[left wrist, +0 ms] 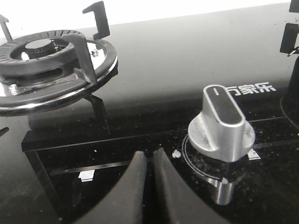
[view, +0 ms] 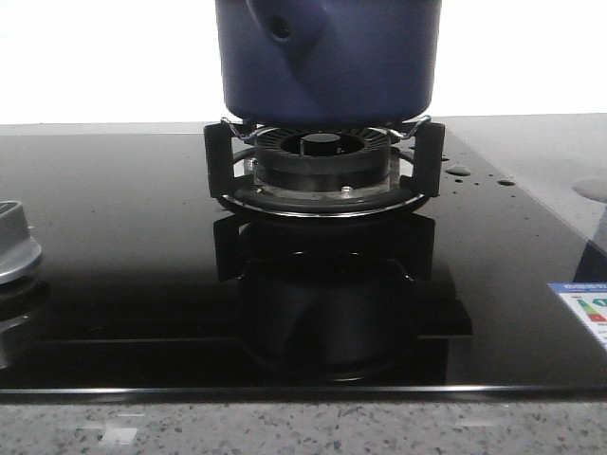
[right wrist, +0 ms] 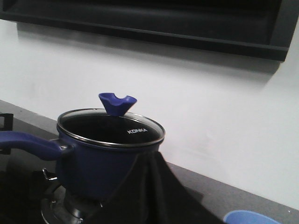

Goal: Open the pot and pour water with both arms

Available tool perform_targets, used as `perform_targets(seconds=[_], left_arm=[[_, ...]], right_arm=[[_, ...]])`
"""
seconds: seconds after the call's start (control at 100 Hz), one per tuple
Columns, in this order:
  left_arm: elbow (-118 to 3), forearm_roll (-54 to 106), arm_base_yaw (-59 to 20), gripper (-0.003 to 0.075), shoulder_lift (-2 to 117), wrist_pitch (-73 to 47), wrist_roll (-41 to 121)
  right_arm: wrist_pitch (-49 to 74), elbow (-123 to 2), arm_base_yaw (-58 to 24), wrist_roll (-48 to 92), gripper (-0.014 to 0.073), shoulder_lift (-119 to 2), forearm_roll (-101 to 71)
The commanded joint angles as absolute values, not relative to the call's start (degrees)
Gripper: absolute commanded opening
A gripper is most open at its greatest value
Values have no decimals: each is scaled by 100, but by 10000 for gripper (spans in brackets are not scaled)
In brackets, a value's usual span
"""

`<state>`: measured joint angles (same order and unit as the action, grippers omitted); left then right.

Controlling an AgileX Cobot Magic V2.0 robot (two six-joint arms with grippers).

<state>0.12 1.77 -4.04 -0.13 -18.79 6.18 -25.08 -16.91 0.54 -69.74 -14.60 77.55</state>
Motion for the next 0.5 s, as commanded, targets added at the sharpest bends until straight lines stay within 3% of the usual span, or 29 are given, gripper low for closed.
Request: perform_targets(seconds=[0.0, 0.11, 0.28, 0.35, 0.49], left_arm=[[265, 181, -387, -20, -191, -1651, 562], [265, 181, -387, -20, -191, -1651, 562], [265, 181, -387, -20, -191, -1651, 562], [265, 181, -387, -20, -191, -1651, 562], [265, 181, -387, -20, -191, -1651, 562]], right_arm=[[-2369, -1784, 39, -6919, -64, -1454, 7612], [-2164, -1624, -89, -6590, -64, -1417, 7068], [-1364, -1095, -273, -1796, -64, -1417, 2856], [-853, -902, -273, -514, -64, -1417, 1374], [0, -416, -118, -223, -64, -1191, 766]])
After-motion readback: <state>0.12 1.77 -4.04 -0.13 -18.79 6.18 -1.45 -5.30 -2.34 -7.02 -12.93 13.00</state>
